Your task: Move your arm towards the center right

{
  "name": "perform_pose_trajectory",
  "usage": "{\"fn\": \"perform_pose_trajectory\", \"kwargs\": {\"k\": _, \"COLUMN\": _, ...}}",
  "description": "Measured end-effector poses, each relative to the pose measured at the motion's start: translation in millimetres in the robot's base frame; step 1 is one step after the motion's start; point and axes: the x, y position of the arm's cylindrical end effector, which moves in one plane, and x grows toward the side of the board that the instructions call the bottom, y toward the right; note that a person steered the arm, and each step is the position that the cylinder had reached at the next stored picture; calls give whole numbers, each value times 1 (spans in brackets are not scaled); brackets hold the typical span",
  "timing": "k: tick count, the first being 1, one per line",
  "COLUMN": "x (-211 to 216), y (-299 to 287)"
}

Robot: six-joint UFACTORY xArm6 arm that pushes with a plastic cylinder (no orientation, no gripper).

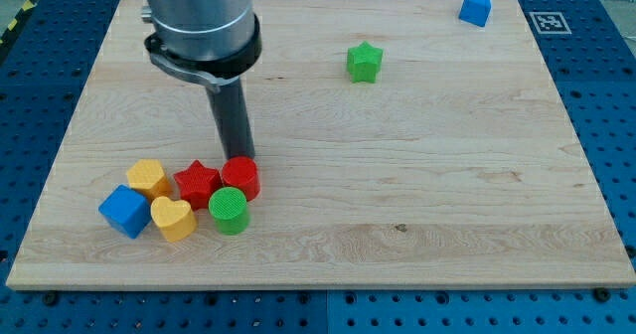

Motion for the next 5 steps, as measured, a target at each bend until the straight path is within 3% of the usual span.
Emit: {"fn": "perform_pose_trajectory", "kwargs": {"k": 5, "x": 0, "y": 53}}
